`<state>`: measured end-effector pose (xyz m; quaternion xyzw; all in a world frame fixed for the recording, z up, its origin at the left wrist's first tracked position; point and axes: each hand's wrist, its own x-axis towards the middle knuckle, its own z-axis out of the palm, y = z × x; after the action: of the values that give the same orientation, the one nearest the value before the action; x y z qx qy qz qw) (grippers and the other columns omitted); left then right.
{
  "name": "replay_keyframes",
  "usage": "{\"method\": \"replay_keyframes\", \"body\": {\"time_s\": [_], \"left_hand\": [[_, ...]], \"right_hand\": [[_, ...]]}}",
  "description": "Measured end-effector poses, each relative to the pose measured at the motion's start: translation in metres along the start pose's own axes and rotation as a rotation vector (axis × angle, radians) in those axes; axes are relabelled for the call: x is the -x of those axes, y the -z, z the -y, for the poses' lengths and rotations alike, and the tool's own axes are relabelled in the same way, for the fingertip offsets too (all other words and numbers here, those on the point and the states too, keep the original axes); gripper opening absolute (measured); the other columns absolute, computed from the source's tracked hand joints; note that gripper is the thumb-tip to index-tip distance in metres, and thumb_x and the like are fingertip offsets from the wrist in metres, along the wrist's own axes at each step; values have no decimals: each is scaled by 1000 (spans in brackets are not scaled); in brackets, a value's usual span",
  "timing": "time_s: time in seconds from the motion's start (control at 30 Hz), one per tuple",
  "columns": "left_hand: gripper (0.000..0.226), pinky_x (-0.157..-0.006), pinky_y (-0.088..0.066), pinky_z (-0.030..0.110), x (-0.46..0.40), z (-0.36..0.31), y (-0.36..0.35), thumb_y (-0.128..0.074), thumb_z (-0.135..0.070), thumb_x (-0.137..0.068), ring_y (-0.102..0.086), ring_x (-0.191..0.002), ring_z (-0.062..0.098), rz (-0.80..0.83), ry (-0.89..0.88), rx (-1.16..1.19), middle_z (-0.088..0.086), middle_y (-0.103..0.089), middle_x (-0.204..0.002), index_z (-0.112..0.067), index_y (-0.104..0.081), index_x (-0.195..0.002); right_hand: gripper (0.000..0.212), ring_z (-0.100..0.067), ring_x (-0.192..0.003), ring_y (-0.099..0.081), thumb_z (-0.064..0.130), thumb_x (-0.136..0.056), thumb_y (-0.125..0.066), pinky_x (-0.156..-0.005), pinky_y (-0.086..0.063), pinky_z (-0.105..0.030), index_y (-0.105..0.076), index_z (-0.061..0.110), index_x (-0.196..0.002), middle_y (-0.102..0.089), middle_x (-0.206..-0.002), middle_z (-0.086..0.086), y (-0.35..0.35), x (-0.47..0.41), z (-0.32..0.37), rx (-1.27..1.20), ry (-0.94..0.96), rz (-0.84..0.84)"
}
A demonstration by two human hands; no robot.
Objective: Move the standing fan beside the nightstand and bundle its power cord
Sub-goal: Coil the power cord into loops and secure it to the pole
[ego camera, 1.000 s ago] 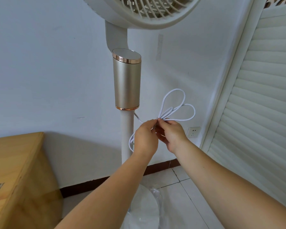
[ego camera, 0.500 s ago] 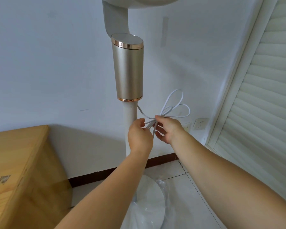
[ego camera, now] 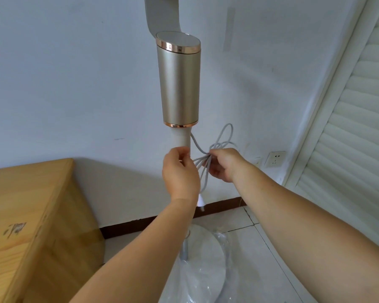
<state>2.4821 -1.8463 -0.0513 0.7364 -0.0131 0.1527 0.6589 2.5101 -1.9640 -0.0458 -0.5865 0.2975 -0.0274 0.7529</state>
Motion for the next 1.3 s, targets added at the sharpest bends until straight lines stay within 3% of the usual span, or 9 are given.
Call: {"method": "replay_keyframes", "body": {"time_s": [0.13, 0.27, 0.4, 0.47, 0.53, 0.73, 0.9, 1.07, 1.3], "left_hand": [[23, -79, -43, 25, -6, 1, 8, -41, -4, -88, -55, -86, 16, -31, 4, 22, 3, -63, -101, -18, -60, -92], [24, -76, -45, 24, -10, 5, 14, -41, -4, -87, -56, -84, 14, -43, 33, 42, 3, -63, -99, -19, -60, -91], [27, -80, -48, 28, -14, 7, 18, -39, -3, -86, -59, -88, 17, -48, 60, 69, 3, -64, -98, -22, -58, -87], [28, -82, -50, 30, -15, 8, 19, -38, -3, -86, -60, -89, 18, -49, 69, 68, 1, -64, -98, -23, -58, -87], [28, -81, -50, 30, -16, 9, 21, -38, -4, -86, -61, -89, 18, -56, 77, 65, 0, -64, -97, -25, -57, -85], [30, -80, -50, 30, -24, 14, 27, -37, -3, -86, -61, -89, 17, -83, 113, 79, 0, -64, -97, -24, -58, -87], [31, -84, -50, 31, -29, 13, 27, -35, -3, -85, -61, -91, 19, -78, 131, 81, -4, -62, -90, -25, -58, -85], [29, -85, -52, 34, -21, 9, 19, -37, -4, -87, -60, -91, 15, -49, 85, 51, -5, -62, -93, -23, -58, -87], [30, -90, -50, 36, -15, 15, 25, -37, -5, -89, -60, -99, 19, -34, 97, 15, 1, -64, -105, -17, -62, -101]], "right_hand": [[21, -21, -61, -62, 14, -96, -40, -55, -53, -30, -56, 6, -85, -63, -67, -11, -4, 1, -7, -25, -63, 47], [27, -21, -59, -62, 12, -92, -37, -51, -52, -26, -63, 6, -96, -64, -75, -10, -7, 4, -11, 301, 32, 5], [30, -25, -91, -61, 2, -87, -50, -70, -47, -28, -56, 9, -116, -59, -110, -12, 0, -3, -15, 1004, 564, -275], [49, -26, -103, -53, -1, -82, -58, -79, -47, -30, -47, 16, -126, -46, -123, -11, 4, -6, -18, 1168, 786, -257], [58, -25, -107, -48, 4, -78, -66, -85, -48, -34, -46, 24, -129, -38, -127, -9, 6, -12, -23, 1270, 852, -153], [19, -25, -93, -52, 19, -83, -65, -80, -46, -32, -64, 12, -101, -53, -103, -9, 11, -20, -30, 1165, 960, 1], [21, -20, -78, -61, 25, -88, -58, -73, -49, -32, -66, 8, -98, -65, -88, -7, 20, -16, -30, 892, 787, 105], [19, -7, -54, -58, 23, -92, -53, -52, -48, -14, -65, 9, -89, -64, -69, 2, 13, -5, -34, 647, 572, 235], [27, -7, -42, -58, 30, -92, -53, -49, -49, -16, -67, 11, -78, -61, -58, -3, -2, 3, -33, 588, 442, 142]]}}
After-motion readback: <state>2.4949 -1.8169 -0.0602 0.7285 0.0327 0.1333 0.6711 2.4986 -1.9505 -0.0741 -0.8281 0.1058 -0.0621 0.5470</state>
